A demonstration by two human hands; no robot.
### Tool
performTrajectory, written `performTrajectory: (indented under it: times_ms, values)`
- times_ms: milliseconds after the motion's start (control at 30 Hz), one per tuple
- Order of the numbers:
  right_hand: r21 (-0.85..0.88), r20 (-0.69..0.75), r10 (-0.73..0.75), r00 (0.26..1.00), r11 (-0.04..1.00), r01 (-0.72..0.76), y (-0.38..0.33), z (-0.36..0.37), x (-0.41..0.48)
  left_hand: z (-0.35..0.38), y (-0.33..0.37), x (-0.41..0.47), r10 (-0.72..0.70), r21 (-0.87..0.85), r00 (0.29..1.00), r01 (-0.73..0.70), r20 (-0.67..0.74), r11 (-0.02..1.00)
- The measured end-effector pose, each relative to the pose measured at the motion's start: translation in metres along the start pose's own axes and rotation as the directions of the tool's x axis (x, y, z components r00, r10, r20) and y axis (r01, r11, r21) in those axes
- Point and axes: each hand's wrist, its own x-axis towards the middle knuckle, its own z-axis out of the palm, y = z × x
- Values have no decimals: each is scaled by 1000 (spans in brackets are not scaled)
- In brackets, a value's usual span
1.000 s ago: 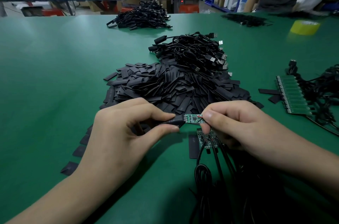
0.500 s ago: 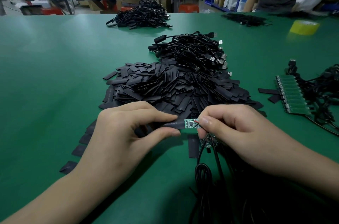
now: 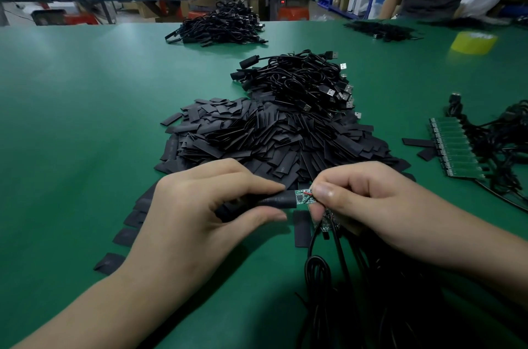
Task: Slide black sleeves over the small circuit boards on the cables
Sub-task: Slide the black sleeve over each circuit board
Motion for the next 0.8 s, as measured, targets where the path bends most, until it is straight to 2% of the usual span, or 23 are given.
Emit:
performTrajectory:
  times_ms: [200,300,400,567,800]
  values:
    - [-99,-48,-55,997,994,50,0,10,-2,4,4,-1,9,-12,1000,-9,1,1000]
    - [-84,-114,-108,988,992,99,1,10,-1,5,4,0,-28,-36,999,28,-18,999]
    - [-69,-231,-198,952,980,187,2,7,-2,4,3,1,-92,-60,994,89,-57,994]
    - [-272,-310,-398,863,907,321,1,8,-5,3,2,1,-156,-143,986,146,-62,979]
    - [-366,-347,-468,813,865,342,1,8,-4,6,2,1,-183,-252,983,177,0,951]
